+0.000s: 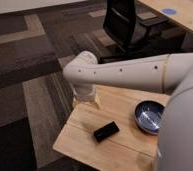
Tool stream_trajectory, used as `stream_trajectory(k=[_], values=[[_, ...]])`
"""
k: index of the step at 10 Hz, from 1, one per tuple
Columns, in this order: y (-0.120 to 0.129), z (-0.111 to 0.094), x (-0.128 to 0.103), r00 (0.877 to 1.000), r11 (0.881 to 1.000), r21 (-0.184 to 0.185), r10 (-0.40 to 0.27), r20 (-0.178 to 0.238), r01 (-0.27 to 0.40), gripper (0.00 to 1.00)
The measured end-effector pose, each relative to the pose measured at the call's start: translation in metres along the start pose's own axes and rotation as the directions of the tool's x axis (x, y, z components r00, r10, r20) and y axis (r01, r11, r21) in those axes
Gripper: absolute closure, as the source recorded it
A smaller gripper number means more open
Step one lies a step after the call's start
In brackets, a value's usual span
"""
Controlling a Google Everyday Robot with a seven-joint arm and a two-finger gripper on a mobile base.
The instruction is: Drag the ceramic bowl in a circle
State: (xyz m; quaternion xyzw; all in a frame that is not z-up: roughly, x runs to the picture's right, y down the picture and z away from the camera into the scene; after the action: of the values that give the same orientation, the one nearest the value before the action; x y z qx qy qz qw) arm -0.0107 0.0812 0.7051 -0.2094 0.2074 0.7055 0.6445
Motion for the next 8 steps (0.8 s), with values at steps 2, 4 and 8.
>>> stream_trajectory(k=[2,4,8], values=[[-0.038,0.0,0.002,1.0,0.999,-0.024,0.024,-0.003,-0.024,0.35],[-0.097,-0.005,0.002,0.997,0.997,-0.02,0.077,-0.003,-0.077,0.35],[-0.171,-0.009,-0.005,0.985,0.985,-0.003,0.17,-0.014,-0.17,0.35]])
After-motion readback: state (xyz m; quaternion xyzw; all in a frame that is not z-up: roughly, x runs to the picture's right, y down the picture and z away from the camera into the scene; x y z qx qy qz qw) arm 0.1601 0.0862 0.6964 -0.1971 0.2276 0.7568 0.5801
